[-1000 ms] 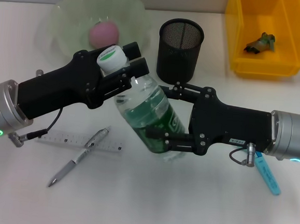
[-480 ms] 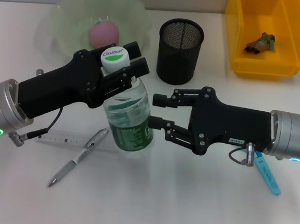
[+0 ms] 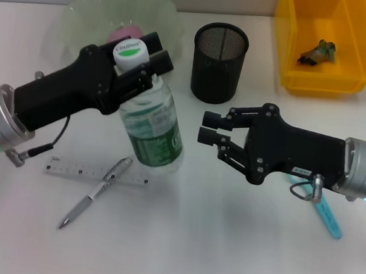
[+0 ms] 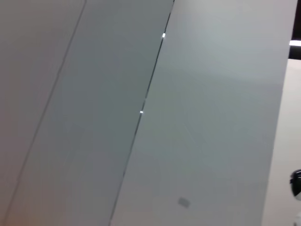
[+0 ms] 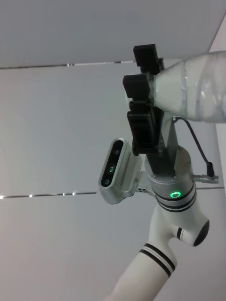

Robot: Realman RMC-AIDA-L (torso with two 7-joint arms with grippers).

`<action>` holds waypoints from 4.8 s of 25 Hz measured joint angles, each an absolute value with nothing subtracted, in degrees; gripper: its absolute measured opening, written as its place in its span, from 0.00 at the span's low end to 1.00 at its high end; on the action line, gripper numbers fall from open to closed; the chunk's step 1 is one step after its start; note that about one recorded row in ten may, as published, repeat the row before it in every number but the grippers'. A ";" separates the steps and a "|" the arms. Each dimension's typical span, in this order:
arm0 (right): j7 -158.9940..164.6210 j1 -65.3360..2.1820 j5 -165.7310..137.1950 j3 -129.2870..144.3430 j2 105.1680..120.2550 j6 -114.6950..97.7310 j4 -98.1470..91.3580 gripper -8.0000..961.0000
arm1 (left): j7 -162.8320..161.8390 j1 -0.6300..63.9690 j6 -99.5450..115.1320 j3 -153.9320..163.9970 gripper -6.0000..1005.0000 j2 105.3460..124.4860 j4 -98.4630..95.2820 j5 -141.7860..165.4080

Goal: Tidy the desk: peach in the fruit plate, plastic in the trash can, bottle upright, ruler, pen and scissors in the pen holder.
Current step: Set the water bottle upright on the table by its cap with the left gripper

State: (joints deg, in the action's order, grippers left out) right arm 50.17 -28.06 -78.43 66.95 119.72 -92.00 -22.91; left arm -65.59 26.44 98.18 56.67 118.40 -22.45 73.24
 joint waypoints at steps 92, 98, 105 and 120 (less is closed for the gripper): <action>42.79 -24.01 -74.00 58.71 119.88 -89.90 -9.42 0.61 | -46.67 26.37 72.43 51.91 0.48 118.82 -21.52 66.17; 42.80 -24.08 -74.00 58.71 119.88 -89.90 -9.40 0.61 | -46.67 26.37 72.56 52.03 0.48 118.83 -21.53 66.17; 42.80 -24.16 -73.99 58.71 119.88 -89.91 -9.40 0.61 | -46.40 26.43 72.58 52.04 0.49 118.82 -21.54 66.17; 42.80 -24.35 -73.91 58.71 119.88 -89.85 -9.54 0.60 | -44.75 26.80 73.73 52.10 0.49 118.90 -21.63 66.14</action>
